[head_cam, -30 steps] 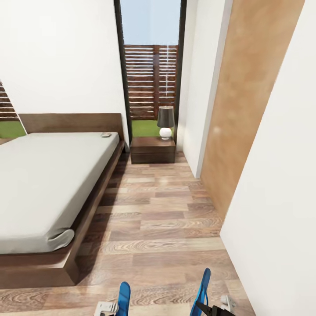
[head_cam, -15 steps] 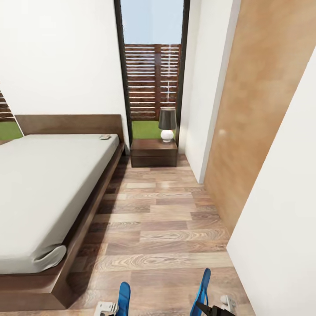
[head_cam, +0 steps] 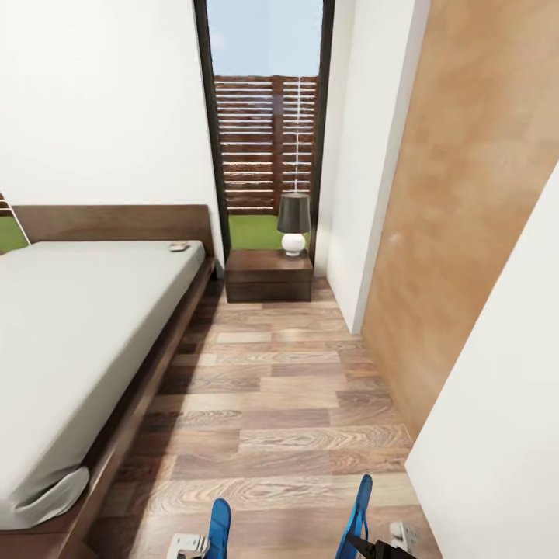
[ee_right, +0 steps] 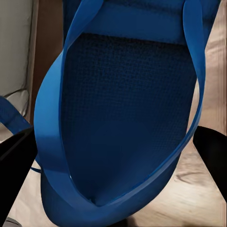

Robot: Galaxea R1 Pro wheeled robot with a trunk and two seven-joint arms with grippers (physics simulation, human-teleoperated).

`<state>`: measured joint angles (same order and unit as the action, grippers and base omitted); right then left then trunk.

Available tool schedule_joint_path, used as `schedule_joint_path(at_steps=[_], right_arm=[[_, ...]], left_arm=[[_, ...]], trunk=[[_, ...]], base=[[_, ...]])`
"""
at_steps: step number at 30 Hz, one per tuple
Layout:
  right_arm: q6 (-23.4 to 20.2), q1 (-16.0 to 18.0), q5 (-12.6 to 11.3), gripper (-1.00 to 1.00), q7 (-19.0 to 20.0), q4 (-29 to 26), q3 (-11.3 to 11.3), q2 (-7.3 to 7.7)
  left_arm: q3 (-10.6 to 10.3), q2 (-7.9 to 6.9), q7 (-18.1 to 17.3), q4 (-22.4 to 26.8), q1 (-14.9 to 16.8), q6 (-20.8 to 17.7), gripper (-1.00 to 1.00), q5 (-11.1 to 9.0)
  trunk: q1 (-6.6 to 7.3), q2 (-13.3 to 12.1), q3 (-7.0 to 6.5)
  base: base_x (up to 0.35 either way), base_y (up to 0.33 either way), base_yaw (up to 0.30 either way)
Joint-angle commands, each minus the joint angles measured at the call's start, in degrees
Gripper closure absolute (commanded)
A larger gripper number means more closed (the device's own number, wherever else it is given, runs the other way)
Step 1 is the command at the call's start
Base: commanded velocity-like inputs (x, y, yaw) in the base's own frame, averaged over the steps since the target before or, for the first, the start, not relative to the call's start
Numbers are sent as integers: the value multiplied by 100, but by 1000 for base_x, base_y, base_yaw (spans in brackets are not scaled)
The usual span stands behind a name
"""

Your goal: In the bedroom, move the book from the bed onto either nightstand, and place the two sandals side by side next to the bed.

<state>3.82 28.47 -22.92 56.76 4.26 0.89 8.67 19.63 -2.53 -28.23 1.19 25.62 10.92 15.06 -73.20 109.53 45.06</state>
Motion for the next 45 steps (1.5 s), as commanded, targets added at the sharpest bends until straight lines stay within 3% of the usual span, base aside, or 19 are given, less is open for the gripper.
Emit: schedule_joint_path(at_steps=[1, 45], right_arm=[[40, 10, 5, 100, 19, 22, 16, -2], [40, 10, 2, 100, 19, 22, 15, 0]], left_arm=[[50, -2, 4, -5, 4, 33, 100, 67], [50, -2, 10, -5, 4, 33, 100, 67]], trunk=[[-2, 2, 5], [-2, 2, 5]], base=[[270, -176, 0], [296, -18, 24]])
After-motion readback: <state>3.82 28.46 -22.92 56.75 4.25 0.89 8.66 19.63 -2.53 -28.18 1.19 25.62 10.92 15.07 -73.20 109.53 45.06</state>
